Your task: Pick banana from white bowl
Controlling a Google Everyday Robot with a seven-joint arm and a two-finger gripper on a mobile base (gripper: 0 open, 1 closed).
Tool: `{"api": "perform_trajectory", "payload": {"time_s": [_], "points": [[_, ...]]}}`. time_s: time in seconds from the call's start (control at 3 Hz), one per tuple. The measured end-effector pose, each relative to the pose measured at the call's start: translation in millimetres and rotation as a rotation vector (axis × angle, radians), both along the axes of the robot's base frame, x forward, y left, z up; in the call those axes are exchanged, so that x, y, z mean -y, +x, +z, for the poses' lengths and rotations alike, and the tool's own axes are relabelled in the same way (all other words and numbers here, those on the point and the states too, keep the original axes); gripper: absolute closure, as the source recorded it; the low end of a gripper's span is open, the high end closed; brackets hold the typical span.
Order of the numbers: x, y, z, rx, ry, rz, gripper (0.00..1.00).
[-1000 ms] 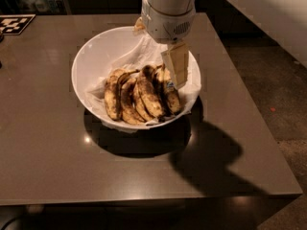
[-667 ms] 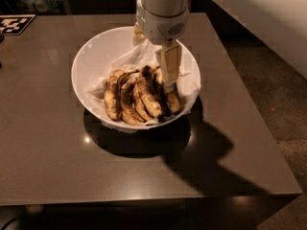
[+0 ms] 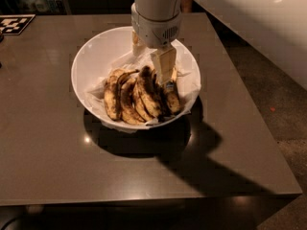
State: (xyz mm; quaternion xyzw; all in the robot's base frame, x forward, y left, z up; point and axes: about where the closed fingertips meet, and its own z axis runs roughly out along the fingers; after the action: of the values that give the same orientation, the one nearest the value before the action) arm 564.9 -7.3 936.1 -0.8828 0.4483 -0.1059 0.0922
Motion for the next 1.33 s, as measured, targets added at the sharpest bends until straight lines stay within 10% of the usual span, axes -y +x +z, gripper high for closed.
{"api": "perform_trajectory", "payload": {"time_s": [1.33], "points": [[-11,-3,-35,-0.077,-0.003,0.039,0.46]]}}
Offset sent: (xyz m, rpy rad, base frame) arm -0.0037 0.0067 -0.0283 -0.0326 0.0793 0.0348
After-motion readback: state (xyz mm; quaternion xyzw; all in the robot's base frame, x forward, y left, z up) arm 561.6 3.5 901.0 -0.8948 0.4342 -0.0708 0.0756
